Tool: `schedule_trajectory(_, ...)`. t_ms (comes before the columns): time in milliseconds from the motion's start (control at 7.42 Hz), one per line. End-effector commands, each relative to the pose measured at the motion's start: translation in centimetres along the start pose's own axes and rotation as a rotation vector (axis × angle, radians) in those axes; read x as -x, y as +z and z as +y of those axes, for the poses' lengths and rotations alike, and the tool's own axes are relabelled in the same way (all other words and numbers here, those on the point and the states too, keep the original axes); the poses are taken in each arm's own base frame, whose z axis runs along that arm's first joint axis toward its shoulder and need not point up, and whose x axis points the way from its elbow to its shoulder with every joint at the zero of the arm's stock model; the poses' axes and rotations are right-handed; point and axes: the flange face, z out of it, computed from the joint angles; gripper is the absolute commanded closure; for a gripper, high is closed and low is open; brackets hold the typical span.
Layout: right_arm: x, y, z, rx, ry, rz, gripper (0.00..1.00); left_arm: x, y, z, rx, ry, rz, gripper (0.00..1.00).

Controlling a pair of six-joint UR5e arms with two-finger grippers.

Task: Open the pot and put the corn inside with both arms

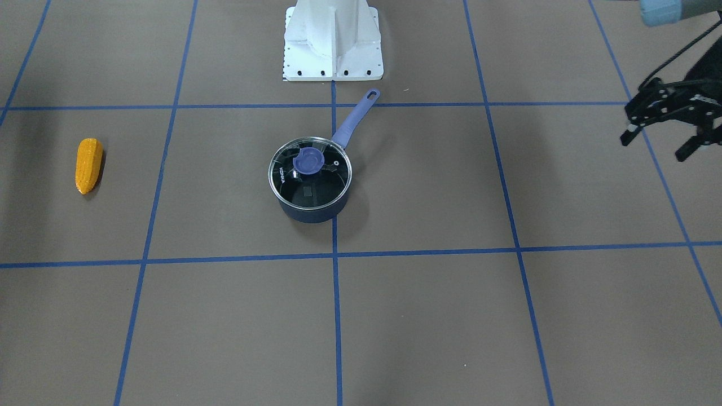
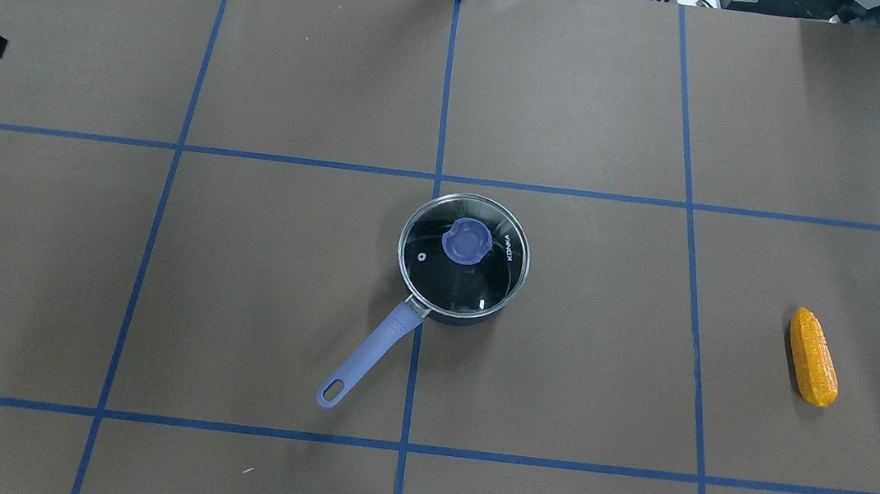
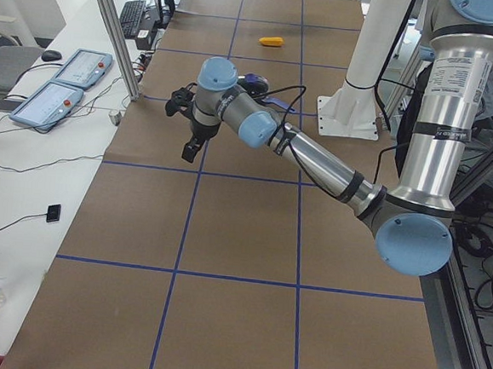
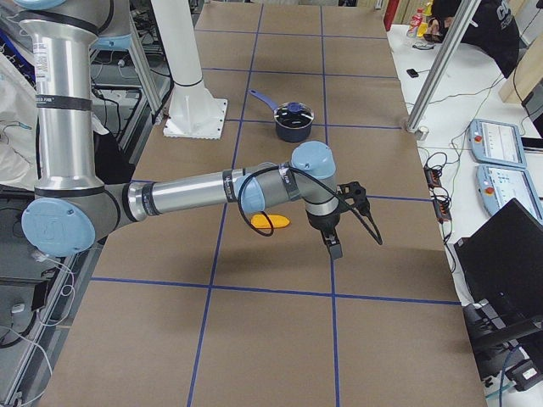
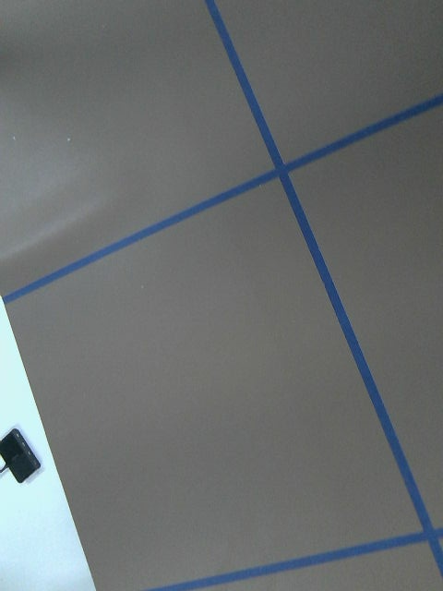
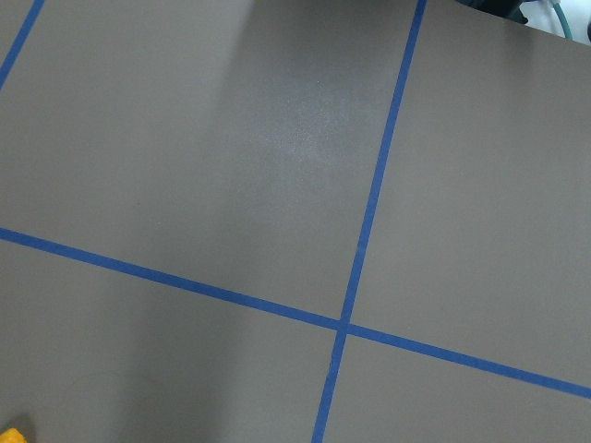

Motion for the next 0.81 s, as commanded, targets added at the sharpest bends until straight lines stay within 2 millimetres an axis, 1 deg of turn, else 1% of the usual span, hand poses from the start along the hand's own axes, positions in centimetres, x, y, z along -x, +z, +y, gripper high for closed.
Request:
schedule_trajectory(0, -0.1, 0.2, 0.2, 0.005, 0.005, -0.003, 0.0, -15.3, 3.3, -1.8, 0.059, -0.11, -0.046, 0.0)
schedule_trajectory(135, -0.1, 0.2, 0.3, 0.005, 0.005, -0.006, 0.0, -22.8, 5.0, -1.1, 0.117, -0.113, -0.068, 0.0)
schedule_trajectory(270, -0.2, 0.3, 0.3, 0.008, 0.005, -0.008, 0.0, -28.1, 6.6, -1.8, 0.15, -0.176, -0.059, 0.0)
schedule_trajectory(404, -0.1, 0.4, 0.3, 0.009, 0.004, -0.008, 0.0, -32.8, 8.1, -3.0, 0.172, -0.225, -0.051, 0.0)
schedule_trajectory(539, 0.0, 0.4, 0.3, 0.01, 0.003, -0.009, 0.0, -36.7, 10.0, -4.1, 0.161, -0.247, -0.081, 0.0)
schedule_trajectory(674, -0.1, 0.5, 0.4, 0.011, 0.004, -0.01, 0.0, -42.1, 12.6, -4.4, 0.173, -0.265, -0.111, 0.0)
